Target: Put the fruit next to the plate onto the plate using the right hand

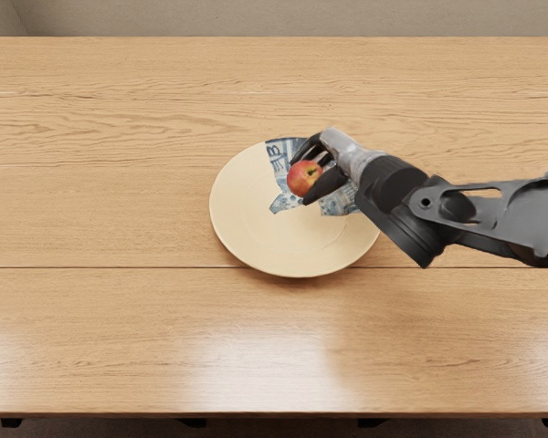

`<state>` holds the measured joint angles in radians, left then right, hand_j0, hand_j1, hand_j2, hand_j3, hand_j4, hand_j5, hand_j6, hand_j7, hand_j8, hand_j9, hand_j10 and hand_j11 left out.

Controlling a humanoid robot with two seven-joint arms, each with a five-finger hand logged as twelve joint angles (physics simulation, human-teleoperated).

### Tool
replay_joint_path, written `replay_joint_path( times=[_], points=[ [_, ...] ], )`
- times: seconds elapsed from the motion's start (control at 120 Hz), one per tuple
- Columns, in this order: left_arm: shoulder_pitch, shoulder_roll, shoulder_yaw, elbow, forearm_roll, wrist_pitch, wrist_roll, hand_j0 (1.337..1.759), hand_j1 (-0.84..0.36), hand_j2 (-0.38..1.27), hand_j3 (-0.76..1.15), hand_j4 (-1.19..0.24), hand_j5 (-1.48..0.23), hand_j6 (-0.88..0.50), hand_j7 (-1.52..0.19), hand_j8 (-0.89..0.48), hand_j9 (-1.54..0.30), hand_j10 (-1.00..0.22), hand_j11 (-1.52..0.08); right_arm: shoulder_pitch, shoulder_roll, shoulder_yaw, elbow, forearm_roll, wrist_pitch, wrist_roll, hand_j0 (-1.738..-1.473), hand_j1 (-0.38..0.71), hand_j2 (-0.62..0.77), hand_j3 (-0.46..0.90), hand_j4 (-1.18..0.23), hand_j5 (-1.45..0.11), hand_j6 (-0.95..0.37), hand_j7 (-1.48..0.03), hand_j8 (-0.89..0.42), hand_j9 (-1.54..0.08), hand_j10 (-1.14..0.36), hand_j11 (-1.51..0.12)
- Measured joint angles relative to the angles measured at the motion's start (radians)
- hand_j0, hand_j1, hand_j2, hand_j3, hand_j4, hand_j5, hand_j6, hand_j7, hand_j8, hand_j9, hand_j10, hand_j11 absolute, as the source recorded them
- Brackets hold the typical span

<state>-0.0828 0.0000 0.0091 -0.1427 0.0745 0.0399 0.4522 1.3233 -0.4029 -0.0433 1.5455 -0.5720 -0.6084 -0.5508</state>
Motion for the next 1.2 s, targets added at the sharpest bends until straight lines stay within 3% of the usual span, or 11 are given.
replay_joint_path(
  times=[0.133, 0.225, 0.358, 0.542, 0.692, 0.767, 0.833, 0.975, 1.108, 1.2],
  points=[
    [0.0, 0.0, 0.0, 0.0, 0.0, 0.0, 0.0, 1.658, 0.06, 0.05, 0.0, -0.24, -0.31, -0.24, -0.31, -0.24, -0.31, -0.24, -0.31, 0.001, 0.055, -0.016, -0.04, 0.003, 0.0, 0.0, -1.658, 0.3, 0.26, 0.0, -0.58, -0.95, -0.39, -0.89, -0.42, -0.92, -0.66, -0.93],
    [0.0, 0.0, 0.0, 0.0, 0.0, 0.0, 0.0, 1.658, 0.06, 0.05, 0.0, -0.24, -0.31, -0.24, -0.31, -0.24, -0.31, -0.24, -0.31, -0.001, 0.067, -0.019, -0.049, 0.001, -0.001, 0.0, -1.658, 0.27, 0.19, 0.0, -0.58, -0.86, -0.41, -0.82, -0.44, -0.85, -0.61, -0.85],
    [0.0, 0.0, 0.0, 0.0, 0.0, 0.0, 0.0, 1.658, 0.06, 0.05, 0.0, -0.24, -0.31, -0.24, -0.31, -0.24, -0.31, -0.24, -0.31, -0.002, 0.072, -0.019, -0.053, -0.001, -0.002, 0.0, -1.658, 0.15, 0.07, 0.0, -0.45, -0.64, -0.36, -0.62, -0.37, -0.63, -0.47, -0.63],
    [0.0, 0.0, 0.0, 0.0, 0.0, 0.0, 0.0, 1.658, 0.06, 0.05, 0.0, -0.24, -0.31, -0.24, -0.31, -0.24, -0.31, -0.24, -0.31, -0.001, 0.073, -0.016, -0.054, -0.001, -0.003, 0.0, -1.658, -0.08, 0.02, 0.0, -0.24, -0.33, -0.2, -0.32, -0.21, -0.33, -0.25, -0.33],
    [0.0, 0.0, 0.0, 0.0, 0.0, 0.0, 0.0, 1.658, 0.06, 0.05, 0.0, -0.24, -0.31, -0.24, -0.31, -0.24, -0.31, -0.24, -0.31, 0.006, 0.063, 0.005, -0.059, 0.007, -0.003, 0.003, -1.658, -0.19, 0.0, 0.0, -0.14, -0.2, -0.13, -0.19, -0.13, -0.19, -0.15, -0.19],
    [0.0, 0.0, 0.0, 0.0, 0.0, 0.0, 0.0, 1.658, 0.06, 0.05, 0.0, -0.24, -0.31, -0.24, -0.31, -0.24, -0.31, -0.24, -0.31, -0.011, 0.007, 0.093, -0.049, 0.032, -0.002, 0.013, -1.658, -0.22, 0.0, 0.0, -0.12, -0.16, -0.1, -0.15, -0.11, -0.16, -0.12, -0.16],
    [0.0, 0.0, 0.0, 0.0, 0.0, 0.0, 0.0, 1.658, 0.06, 0.05, 0.0, -0.24, -0.31, -0.24, -0.31, -0.24, -0.31, -0.24, -0.31, -0.091, -0.065, 0.266, -0.032, 0.077, 0.121, 0.024, -1.658, -0.24, 0.0, 0.0, -0.1, -0.13, -0.09, -0.13, -0.09, -0.13, -0.1, -0.13],
    [0.0, 0.0, 0.0, 0.0, 0.0, 0.0, 0.0, 1.658, 0.06, 0.05, 0.0, -0.24, -0.31, -0.24, -0.31, -0.24, -0.31, -0.24, -0.31, -0.341, -0.222, 0.617, -0.033, 0.189, 0.559, 0.052, -1.658, -0.26, -0.01, 0.0, -0.07, -0.1, -0.07, -0.1, -0.07, -0.1, -0.07, -0.1],
    [0.0, 0.0, 0.0, 0.0, 0.0, 0.0, 0.0, 1.658, 0.06, 0.05, 0.0, -0.24, -0.31, -0.24, -0.31, -0.24, -0.31, -0.24, -0.31, -0.527, -0.394, 0.761, -0.112, 0.372, 0.968, 0.089, -1.658, -0.28, -0.01, 0.0, -0.06, -0.08, -0.06, -0.08, -0.06, -0.08, -0.06, -0.08],
    [0.0, 0.0, 0.0, 0.0, 0.0, 0.0, 0.0, 1.658, 0.06, 0.05, 0.0, -0.24, -0.31, -0.24, -0.31, -0.24, -0.31, -0.24, -0.31, -0.611, -0.497, 0.795, -0.175, 0.489, 1.115, 0.097, -1.658, -0.28, -0.01, 0.0, -0.06, -0.07, -0.05, -0.07, -0.06, -0.07, -0.06, -0.07]
  ],
)
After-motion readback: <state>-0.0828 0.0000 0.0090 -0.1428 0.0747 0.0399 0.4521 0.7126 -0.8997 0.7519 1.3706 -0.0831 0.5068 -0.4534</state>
